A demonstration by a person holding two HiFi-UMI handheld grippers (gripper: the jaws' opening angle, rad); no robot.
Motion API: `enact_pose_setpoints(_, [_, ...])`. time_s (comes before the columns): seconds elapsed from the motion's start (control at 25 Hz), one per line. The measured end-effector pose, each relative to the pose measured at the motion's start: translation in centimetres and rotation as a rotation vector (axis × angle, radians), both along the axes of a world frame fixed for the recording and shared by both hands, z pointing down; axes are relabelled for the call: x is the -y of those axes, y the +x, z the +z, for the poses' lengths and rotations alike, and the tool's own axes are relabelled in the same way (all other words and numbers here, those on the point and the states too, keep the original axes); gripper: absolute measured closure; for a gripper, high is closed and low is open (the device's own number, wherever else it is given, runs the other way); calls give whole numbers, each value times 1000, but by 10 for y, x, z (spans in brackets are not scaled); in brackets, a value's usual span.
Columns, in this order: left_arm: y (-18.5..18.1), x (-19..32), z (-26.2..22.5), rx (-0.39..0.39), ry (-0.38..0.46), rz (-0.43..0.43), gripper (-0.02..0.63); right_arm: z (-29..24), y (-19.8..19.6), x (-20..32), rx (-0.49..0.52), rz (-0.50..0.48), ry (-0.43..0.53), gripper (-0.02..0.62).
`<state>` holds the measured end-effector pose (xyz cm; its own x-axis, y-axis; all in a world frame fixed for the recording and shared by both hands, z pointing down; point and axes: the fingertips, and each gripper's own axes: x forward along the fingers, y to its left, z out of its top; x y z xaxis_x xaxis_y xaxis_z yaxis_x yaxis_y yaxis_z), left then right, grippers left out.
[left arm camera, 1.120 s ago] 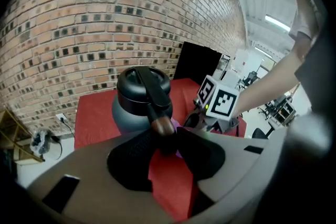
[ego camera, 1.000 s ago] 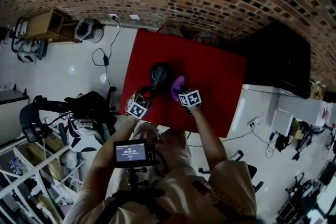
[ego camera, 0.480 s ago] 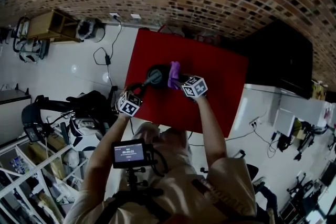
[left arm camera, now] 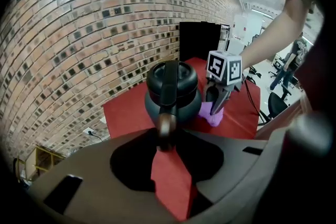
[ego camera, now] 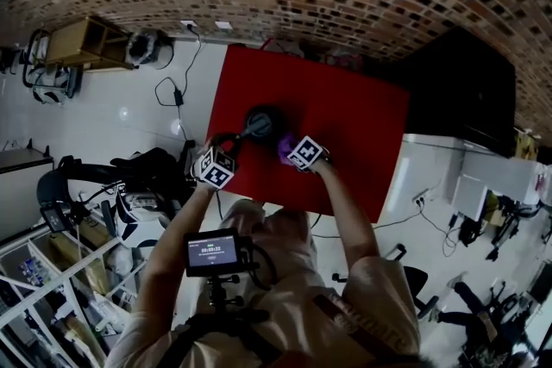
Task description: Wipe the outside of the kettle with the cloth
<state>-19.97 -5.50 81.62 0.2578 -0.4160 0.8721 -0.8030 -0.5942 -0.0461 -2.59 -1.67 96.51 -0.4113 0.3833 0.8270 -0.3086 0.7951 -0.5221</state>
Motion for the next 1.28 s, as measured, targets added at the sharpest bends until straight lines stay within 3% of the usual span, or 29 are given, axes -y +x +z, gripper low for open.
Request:
enact_pose_setpoints(0.12, [-8, 6, -5, 34, 20, -1, 495, -36, 8, 57, 120, 263, 93, 499])
enact_pose_setpoints(0.24, [-22, 9, 1, 77, 30, -24, 494, -100, -4, 114, 279, 324, 268, 499])
enact_pose_setpoints(0.32, [-26, 8, 2, 92, 26, -28, 494, -130, -22, 128, 343, 239, 343, 499])
enact_pose_setpoints(0.44, [-27, 7, 2, 104, -1, -21, 494, -120, -45, 131, 326, 71, 383, 499])
enact_pose_setpoints(0.56, [-31, 3, 7, 109, -30, -25, 495, -73, -49, 126, 239, -7, 340, 499])
enact_pose_setpoints(0.72, [-34, 5, 6, 118, -25, -9, 494, -12, -39, 103, 137, -43, 255, 499])
enact_pose_setpoints(0.96, [-26, 28, 1, 185, 33, 101, 494, -15, -9, 7, 147, -183, 136, 497])
enact_pose_setpoints(1.04, [-27, 32, 1, 181, 29, 103, 494, -15, 8, 17, 124, -85, 166, 497])
enact_pose_setpoints(1.12, [-31, 33, 2, 181, 26, 91, 494, -27, 19, 58, 135, 103, 243, 497])
enact_pose_setpoints(1.2, [-32, 29, 2, 186, 28, 90, 494, -62, 15, 107, 225, 238, 333, 499])
enact_pose_setpoints(1.28, [-29, 24, 0, 196, 40, 99, 494, -110, -4, 143, 359, 260, 394, 499])
